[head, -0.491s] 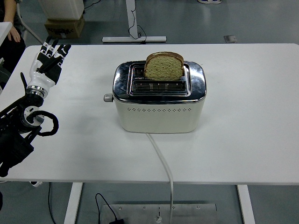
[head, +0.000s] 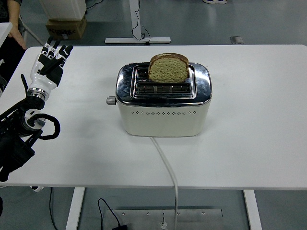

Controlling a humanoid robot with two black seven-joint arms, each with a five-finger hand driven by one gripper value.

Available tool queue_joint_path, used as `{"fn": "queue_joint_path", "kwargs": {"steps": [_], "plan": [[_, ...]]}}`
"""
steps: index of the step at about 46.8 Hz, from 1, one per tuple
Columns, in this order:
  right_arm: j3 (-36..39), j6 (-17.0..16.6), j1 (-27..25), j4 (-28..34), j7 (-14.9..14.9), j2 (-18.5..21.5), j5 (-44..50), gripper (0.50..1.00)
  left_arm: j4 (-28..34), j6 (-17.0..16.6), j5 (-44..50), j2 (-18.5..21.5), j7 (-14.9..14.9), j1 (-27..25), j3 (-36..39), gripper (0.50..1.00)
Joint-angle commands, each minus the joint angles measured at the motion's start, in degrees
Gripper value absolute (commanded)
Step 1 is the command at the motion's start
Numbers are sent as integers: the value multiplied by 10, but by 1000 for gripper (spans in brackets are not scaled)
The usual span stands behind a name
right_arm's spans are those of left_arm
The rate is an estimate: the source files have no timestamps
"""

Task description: Press down toaster

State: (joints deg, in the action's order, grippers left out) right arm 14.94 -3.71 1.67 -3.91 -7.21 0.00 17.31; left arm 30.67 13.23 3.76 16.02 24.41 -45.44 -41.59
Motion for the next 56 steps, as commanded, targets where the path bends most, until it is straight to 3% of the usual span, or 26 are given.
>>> {"fn": "queue_joint_path", "kwargs": {"steps": [1, 12, 21, 28, 34, 44, 56], "plan": [[0, 0, 0, 0, 0, 0, 0, 998, -1, 0, -2, 1, 0, 1, 0, 1000], [0, 0, 0, 0, 0, 0, 0, 998, 1, 6, -7, 35, -1, 3, 3, 1000], [0, 0, 0, 0, 0, 0, 0, 998, 7, 6, -64, 54, -2, 2, 5, 1000], [0, 0, 0, 0, 0, 0, 0, 998, 8, 7, -77, 55, -26, 1, 6, 1000], [0, 0, 0, 0, 0, 0, 0, 998, 18, 11, -137, 59, -30, 1, 8, 1000], [0, 0, 0, 0, 0, 0, 0, 998, 88, 26, -168, 120, -29, 10, 12, 1000], [0, 0, 0, 0, 0, 0, 0, 998, 109, 62, -244, 162, -29, 29, 14, 1000]]}}
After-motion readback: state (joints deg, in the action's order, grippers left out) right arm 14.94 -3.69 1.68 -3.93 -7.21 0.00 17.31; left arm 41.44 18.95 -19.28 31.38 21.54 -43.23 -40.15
